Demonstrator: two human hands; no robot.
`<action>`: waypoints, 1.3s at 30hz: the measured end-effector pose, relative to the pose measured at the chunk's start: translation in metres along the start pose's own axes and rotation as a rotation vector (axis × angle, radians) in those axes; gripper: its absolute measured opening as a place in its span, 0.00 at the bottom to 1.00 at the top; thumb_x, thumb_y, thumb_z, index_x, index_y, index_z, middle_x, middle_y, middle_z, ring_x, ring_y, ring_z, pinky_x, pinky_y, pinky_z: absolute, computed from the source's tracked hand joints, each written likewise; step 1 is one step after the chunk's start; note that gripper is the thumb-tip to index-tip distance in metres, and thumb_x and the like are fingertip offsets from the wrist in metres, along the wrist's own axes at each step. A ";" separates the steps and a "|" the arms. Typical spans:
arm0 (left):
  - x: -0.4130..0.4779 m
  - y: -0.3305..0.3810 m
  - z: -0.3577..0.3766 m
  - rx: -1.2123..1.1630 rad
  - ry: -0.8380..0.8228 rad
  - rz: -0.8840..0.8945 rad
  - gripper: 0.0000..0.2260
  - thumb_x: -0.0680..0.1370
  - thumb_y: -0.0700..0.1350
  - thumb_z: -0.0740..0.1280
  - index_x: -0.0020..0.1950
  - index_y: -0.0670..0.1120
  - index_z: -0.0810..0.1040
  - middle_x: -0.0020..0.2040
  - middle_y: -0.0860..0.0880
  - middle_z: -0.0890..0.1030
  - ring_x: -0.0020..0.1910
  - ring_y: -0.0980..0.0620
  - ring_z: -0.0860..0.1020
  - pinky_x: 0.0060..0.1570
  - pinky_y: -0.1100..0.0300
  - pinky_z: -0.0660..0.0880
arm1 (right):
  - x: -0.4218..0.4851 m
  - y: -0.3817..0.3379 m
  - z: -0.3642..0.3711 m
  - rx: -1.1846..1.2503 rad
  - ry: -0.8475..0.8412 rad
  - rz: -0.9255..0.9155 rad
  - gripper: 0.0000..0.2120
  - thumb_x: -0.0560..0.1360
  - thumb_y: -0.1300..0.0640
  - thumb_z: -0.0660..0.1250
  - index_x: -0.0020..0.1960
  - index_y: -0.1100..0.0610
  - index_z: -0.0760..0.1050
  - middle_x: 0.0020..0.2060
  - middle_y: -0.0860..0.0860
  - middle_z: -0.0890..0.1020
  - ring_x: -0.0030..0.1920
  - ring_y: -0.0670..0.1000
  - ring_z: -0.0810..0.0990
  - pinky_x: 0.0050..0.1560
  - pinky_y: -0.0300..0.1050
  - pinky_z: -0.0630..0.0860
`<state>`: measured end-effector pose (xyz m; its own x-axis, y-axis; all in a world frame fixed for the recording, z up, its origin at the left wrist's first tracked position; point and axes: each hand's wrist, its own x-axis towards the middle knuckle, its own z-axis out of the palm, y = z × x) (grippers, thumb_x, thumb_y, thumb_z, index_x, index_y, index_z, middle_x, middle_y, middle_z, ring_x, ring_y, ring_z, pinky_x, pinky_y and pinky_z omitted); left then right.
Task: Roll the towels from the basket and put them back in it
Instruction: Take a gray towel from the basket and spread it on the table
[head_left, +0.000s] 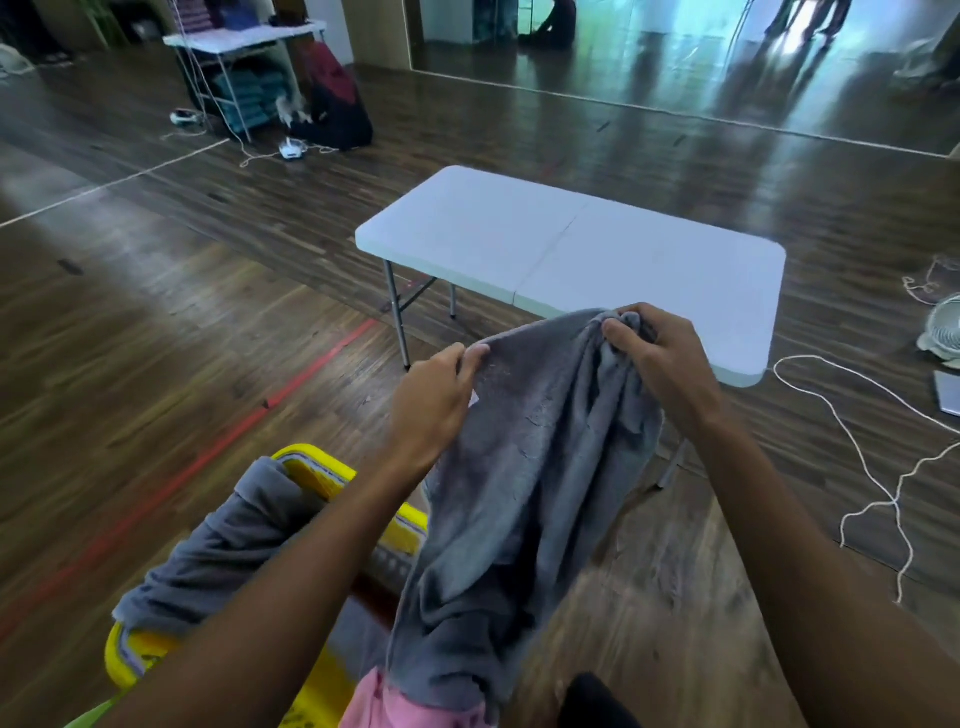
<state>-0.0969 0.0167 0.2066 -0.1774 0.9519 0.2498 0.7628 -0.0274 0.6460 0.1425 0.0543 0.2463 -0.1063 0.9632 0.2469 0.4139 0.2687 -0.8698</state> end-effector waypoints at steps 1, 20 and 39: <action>0.015 0.007 -0.001 0.007 -0.022 0.018 0.20 0.83 0.56 0.56 0.34 0.47 0.65 0.28 0.53 0.69 0.36 0.42 0.74 0.35 0.49 0.67 | 0.013 0.001 -0.003 0.007 0.003 -0.006 0.09 0.78 0.52 0.66 0.45 0.57 0.78 0.40 0.53 0.83 0.44 0.55 0.81 0.47 0.56 0.77; 0.299 0.022 -0.056 0.270 0.246 -0.186 0.05 0.81 0.44 0.59 0.46 0.46 0.71 0.40 0.47 0.77 0.44 0.42 0.76 0.38 0.53 0.62 | 0.371 -0.020 0.049 0.217 -0.405 -0.254 0.15 0.72 0.48 0.66 0.40 0.61 0.76 0.34 0.48 0.79 0.37 0.46 0.76 0.47 0.53 0.76; 0.546 -0.230 -0.192 0.210 0.577 -0.470 0.07 0.79 0.44 0.58 0.51 0.47 0.76 0.53 0.43 0.81 0.54 0.39 0.77 0.46 0.53 0.68 | 0.664 -0.109 0.377 0.310 -0.677 -0.284 0.11 0.76 0.54 0.68 0.36 0.54 0.74 0.31 0.45 0.78 0.35 0.46 0.74 0.41 0.44 0.70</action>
<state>-0.4889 0.4835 0.3330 -0.7642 0.5376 0.3565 0.6185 0.4536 0.6417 -0.3143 0.6684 0.3443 -0.7376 0.6272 0.2501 0.0290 0.3994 -0.9163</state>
